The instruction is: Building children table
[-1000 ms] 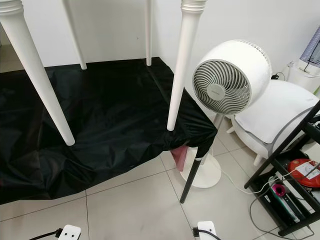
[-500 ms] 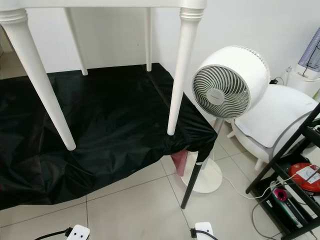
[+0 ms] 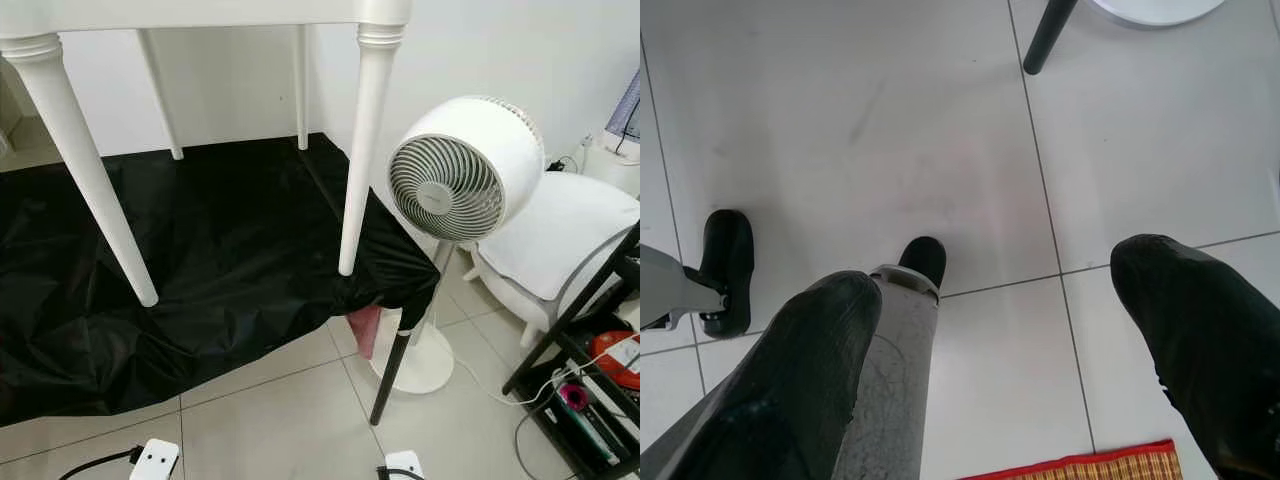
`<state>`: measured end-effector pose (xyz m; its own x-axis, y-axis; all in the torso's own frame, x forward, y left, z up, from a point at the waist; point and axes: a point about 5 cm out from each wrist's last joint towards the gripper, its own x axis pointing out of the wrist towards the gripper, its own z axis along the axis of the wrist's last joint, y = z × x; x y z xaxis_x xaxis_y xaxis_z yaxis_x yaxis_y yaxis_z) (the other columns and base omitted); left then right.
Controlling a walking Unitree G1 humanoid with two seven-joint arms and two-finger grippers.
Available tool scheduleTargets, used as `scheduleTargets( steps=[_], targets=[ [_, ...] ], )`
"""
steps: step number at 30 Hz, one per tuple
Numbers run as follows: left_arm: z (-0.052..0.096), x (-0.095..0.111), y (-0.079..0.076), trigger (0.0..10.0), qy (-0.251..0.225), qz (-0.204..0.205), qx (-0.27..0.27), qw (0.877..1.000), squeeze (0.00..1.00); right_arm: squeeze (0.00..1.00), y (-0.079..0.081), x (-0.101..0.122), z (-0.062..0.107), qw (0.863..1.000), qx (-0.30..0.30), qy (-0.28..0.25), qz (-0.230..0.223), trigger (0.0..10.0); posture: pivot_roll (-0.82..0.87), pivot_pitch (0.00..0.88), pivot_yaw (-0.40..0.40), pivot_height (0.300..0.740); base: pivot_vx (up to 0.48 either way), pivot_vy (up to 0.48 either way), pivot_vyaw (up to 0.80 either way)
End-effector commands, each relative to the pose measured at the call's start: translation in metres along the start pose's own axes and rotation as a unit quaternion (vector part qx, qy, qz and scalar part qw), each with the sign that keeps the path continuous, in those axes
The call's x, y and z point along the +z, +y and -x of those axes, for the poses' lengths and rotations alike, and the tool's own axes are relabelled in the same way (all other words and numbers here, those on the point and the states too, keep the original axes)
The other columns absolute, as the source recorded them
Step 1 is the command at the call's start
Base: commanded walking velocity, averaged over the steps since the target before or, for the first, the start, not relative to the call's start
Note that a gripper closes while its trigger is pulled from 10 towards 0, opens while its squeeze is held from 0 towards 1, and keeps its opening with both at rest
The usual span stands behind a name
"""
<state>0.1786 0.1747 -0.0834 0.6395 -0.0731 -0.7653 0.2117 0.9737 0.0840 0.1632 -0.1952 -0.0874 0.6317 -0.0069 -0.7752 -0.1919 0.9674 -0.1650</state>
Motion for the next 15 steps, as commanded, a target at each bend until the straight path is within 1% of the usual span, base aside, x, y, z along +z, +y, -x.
scheduleTargets(
  steps=[1,3,4,7,15],
  targets=[
    [0.001,-0.006,0.000,10.0,0.015,-0.008,0.017,1.000,0.00,0.00,0.003,-0.004,0.001,1.000,0.002,0.010,-0.006,10.0,0.04,0.011,0.029,0.740,0.000,0.000,0.00],
    [0.001,-0.010,-0.005,10.0,0.027,-0.029,0.016,0.999,0.00,0.00,0.006,-0.001,0.000,1.000,0.010,0.008,0.002,10.0,0.04,0.012,0.018,0.740,0.000,0.000,0.00],
    [0.001,-0.010,-0.005,10.0,0.027,-0.029,0.016,0.999,0.00,0.00,0.006,-0.001,0.000,1.000,0.010,0.008,0.002,10.0,0.04,0.012,0.018,0.740,0.000,0.000,0.00],
    [0.001,-0.011,-0.011,10.0,0.032,-0.047,0.012,0.998,0.00,0.00,0.007,0.001,-0.001,1.000,0.011,0.009,0.014,10.0,0.04,0.016,0.009,0.740,0.000,0.000,0.80],
    [0.001,-0.013,-0.013,10.0,0.037,-0.052,0.011,0.998,0.00,0.00,0.006,0.002,-0.002,1.000,0.009,0.009,0.018,10.0,0.04,0.014,0.004,0.740,0.000,0.000,0.80]
  ],
)
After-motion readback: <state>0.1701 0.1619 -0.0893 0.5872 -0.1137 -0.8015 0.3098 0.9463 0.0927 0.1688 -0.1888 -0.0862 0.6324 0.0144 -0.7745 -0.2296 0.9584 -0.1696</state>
